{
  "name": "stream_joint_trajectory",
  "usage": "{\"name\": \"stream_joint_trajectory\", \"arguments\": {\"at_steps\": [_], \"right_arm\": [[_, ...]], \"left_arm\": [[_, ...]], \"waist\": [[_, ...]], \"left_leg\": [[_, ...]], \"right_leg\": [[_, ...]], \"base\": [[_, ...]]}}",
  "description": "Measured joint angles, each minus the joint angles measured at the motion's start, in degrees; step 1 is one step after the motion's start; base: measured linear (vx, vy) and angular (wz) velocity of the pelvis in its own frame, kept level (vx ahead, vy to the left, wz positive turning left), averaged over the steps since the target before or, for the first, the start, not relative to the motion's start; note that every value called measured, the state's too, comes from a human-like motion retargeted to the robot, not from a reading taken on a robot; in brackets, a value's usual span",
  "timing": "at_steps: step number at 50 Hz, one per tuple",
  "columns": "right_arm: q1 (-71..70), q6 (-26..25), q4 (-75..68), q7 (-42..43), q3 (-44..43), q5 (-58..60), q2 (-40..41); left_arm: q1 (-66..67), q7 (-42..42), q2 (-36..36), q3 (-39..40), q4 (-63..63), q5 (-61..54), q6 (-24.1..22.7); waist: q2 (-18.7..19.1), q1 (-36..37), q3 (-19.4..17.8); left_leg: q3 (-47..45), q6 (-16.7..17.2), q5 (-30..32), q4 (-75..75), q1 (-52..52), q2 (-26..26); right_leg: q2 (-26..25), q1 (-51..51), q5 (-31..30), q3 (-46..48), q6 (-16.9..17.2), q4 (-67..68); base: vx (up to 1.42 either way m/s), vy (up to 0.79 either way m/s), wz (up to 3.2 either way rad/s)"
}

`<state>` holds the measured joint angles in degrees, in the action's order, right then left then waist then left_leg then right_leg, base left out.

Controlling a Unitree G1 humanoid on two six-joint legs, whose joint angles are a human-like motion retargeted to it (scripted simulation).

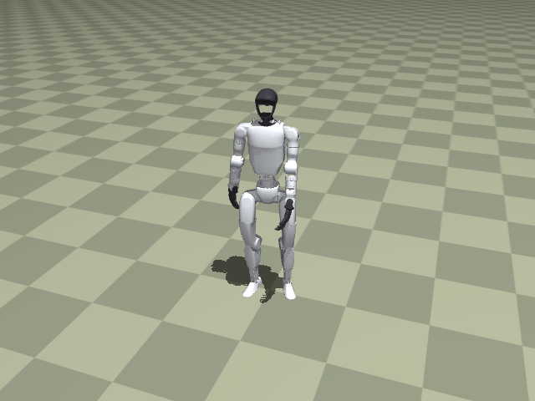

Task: Upper body actions

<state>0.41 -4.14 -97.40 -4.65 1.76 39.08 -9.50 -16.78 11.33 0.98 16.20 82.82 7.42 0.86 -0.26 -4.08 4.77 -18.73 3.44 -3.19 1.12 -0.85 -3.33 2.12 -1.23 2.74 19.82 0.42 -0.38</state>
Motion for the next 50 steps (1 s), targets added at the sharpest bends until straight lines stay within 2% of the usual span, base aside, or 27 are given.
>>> {"name": "stream_joint_trajectory", "arguments": {"at_steps": [5,13,17,20,22,25,29,35,42,50], "right_arm": [[8.5,-0.8,0.0,5.9,-5.2,-0.8,-4.2],[9.8,-0.8,0.0,7.5,-8.1,-1.3,-6.1],[6.4,0.2,0.0,6.9,-7.1,-2.1,-3.5],[2.5,2.0,0.0,5.2,-5.9,-1.0,-0.3],[0.1,3.8,1.8,2.2,-4.2,0.1,2.2],[-2.2,6.2,7.9,-4.1,-0.7,1.6,5.7],[-4.0,10.7,16.5,-10.4,4.4,2.7,7.9],[-5.8,15.5,23.4,-13.1,8.4,3.9,7.4],[-4.8,12.1,18.2,-10.6,5.6,4.7,5.9],[-3.0,5.3,3.9,-0.5,4.1,8.5,3.4]], "left_arm": [[-6.9,-2.1,-1.9,-5.5,-7.8,1.3,-3.8],[-5.1,-2.2,0.4,-6.2,-10.7,3.0,-4.8],[-1.0,-0.7,2.4,-4.4,-2.9,4.6,-3.1],[2.4,0.6,4.4,-2.1,6.3,6.4,0.7],[4.9,0.9,6.1,0.2,12.7,7.7,3.6],[12.3,-1.2,7.5,1.8,14.6,6.7,7.4],[20.3,-1.7,9.0,6.0,14.6,8.6,6.5],[25.6,-0.1,12.0,11.0,14.6,8.8,6.8],[24.2,0.5,10.6,13.2,13.1,2.9,8.4],[19.8,2.2,4.9,8.5,7.6,4.8,5.8]], "waist": [[0.1,-0.7,0.5],[1.1,-1.7,0.5],[1.7,-1.5,0.7],[2.2,-1.5,0.9],[2.3,-1.7,1.0],[2.5,-2.6,0.8],[2.8,-1.7,0.8],[2.1,-0.5,0.9],[1.2,-0.1,0.8],[0.5,0.6,0.6]], "left_leg": [[0.4,-0.1,-0.1,0.4,-0.8,0.2],[-1.7,-0.2,-0.5,0.2,0.0,0.1],[-3.0,-0.2,-0.8,-0.2,0.8,0.1],[-3.6,-0.2,-1.0,-0.4,1.3,0.0],[-4.0,-0.2,-1.1,-0.5,1.6,0.0],[-3.8,-0.2,-1.2,-0.7,1.9,0.1],[-4.5,-0.1,-1.3,-0.8,2.2,-0.1],[-3.0,-0.1,-1.1,-0.6,1.5,0.4],[0.7,-0.5,-0.6,0.2,0.3,1.3],[3.5,-1.0,-0.5,0.7,-0.5,2.3]], "right_leg": [[0.4,0.1,0.2,0.4,0.3,-0.1],[0.3,-0.5,0.0,-1.7,0.3,0.1],[-0.1,-0.8,-0.2,-2.9,0.2,0.3],[-0.3,-0.9,-0.2,-3.5,0.2,0.4],[-0.5,-0.9,-0.3,-3.9,0.1,0.5],[-0.7,-0.9,-0.3,-3.6,-0.2,0.4],[-0.5,-1.3,-0.3,-4.5,0.2,0.8],[0.2,-1.0,0.0,-3.0,0.4,0.7],[1.3,0.7,0.7,0.7,0.9,0.3],[2.3,2.0,1.3,3.5,1.4,0.0]], "base": [[0.00,0.00,0.00],[0.00,0.01,-0.20],[0.01,0.02,-0.27],[0.01,0.01,-0.18],[0.00,0.00,0.00],[0.00,0.00,0.00],[0.01,0.00,-0.06],[0.00,0.02,0.20],[0.01,0.03,0.46],[0.00,0.03,0.27]]}}
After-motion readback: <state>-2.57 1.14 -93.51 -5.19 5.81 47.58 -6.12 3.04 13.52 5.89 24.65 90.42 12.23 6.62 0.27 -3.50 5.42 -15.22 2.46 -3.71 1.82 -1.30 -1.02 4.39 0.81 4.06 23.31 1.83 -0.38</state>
